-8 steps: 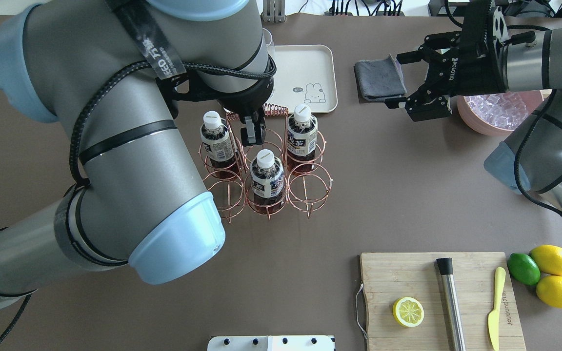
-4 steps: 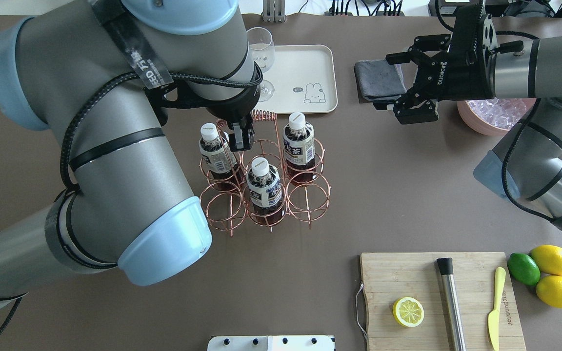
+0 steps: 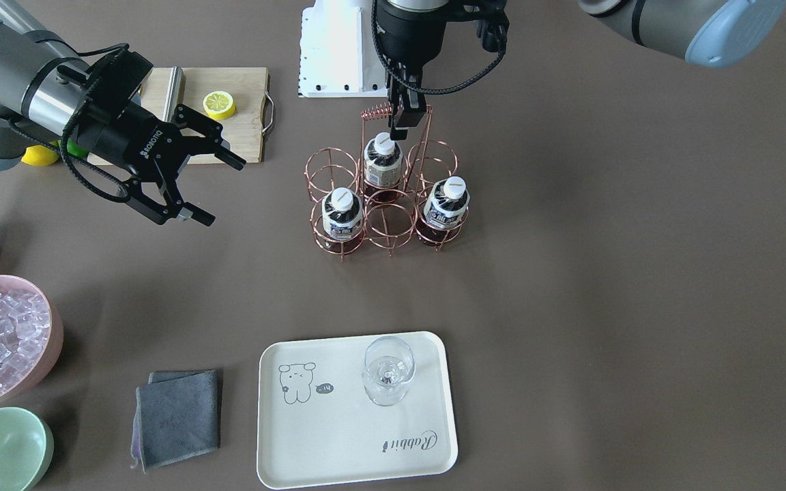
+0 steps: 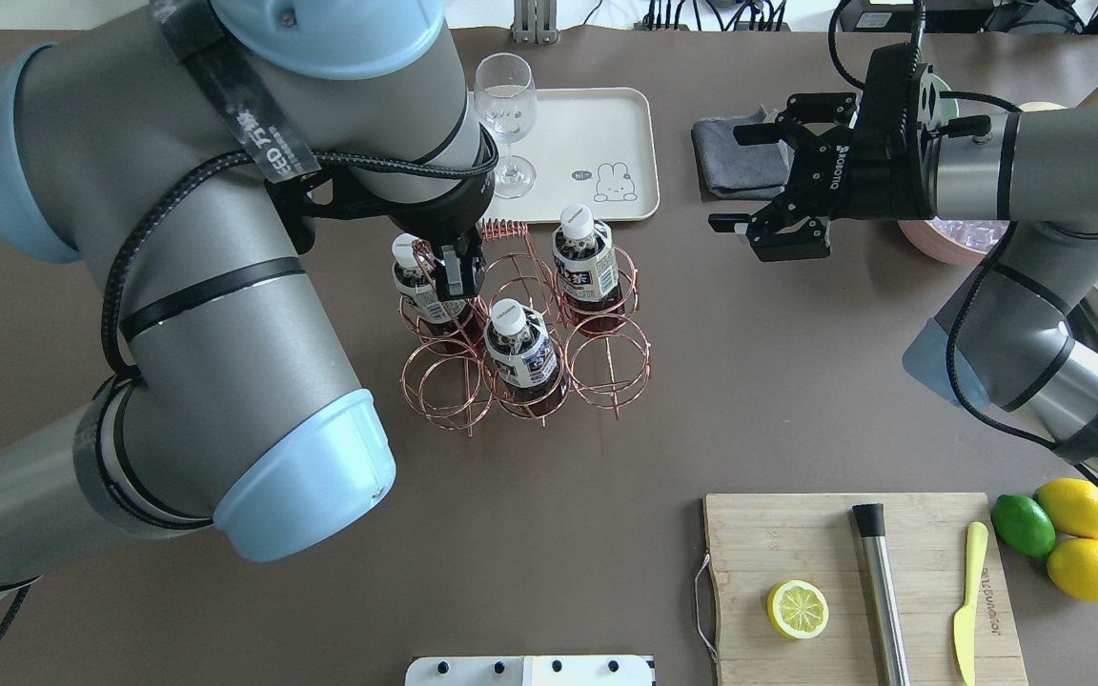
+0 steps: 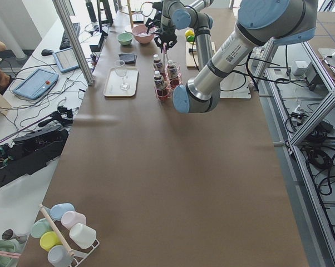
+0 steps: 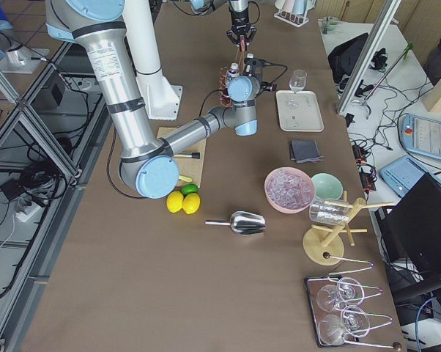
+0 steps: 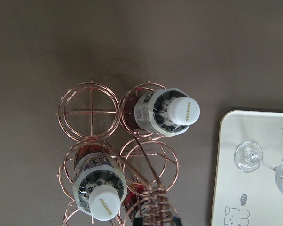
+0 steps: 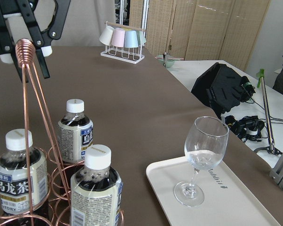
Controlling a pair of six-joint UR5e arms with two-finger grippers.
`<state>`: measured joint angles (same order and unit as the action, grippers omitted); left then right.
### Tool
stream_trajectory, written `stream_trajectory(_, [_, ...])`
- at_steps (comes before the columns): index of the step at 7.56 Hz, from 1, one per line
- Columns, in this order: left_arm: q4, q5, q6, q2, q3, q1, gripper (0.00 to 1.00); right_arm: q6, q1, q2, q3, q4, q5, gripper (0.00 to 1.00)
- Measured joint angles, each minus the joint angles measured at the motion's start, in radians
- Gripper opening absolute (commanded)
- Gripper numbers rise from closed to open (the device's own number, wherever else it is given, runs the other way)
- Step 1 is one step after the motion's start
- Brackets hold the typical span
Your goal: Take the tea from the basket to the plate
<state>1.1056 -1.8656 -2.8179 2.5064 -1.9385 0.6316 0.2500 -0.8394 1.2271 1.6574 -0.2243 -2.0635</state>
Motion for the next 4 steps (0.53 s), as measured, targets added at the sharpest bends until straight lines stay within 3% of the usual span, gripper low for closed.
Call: stream_trajectory(4, [0.002,0.047,-0.001,-0.005,-0.006,-0.023,0.00,0.003,0.044,-0.008,-0.001,0.013,0.048,0.98])
